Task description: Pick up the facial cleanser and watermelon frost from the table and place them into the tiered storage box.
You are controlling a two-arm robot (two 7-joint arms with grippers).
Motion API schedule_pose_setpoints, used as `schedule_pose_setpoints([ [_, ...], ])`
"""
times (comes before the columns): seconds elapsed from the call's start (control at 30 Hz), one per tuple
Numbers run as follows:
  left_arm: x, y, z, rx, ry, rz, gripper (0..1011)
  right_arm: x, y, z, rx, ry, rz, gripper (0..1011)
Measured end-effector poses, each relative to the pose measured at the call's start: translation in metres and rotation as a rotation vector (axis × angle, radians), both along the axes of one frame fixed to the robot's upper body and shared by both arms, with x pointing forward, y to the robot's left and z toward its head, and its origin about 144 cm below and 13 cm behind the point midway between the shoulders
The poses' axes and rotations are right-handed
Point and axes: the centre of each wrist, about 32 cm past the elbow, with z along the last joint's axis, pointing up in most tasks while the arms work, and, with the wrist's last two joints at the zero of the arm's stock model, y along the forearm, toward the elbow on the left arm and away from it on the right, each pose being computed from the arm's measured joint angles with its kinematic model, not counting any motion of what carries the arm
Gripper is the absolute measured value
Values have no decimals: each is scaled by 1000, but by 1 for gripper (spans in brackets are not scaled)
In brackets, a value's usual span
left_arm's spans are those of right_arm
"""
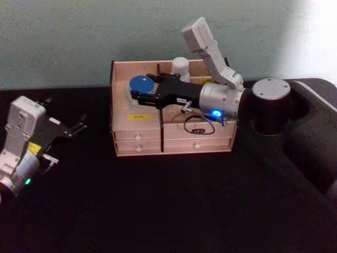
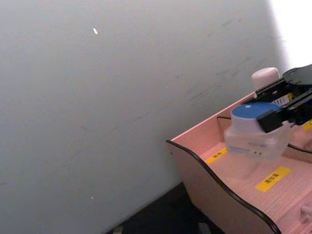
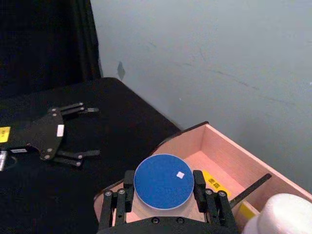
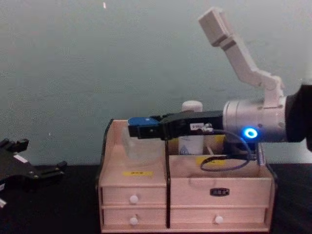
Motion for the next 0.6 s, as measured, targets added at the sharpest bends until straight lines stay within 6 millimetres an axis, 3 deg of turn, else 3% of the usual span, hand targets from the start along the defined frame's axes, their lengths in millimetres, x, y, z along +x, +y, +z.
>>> schedule_pose_setpoints([
  [0.6,0,0,0,0,0,0,1001,11,11,-14,-26,36,-8,726],
])
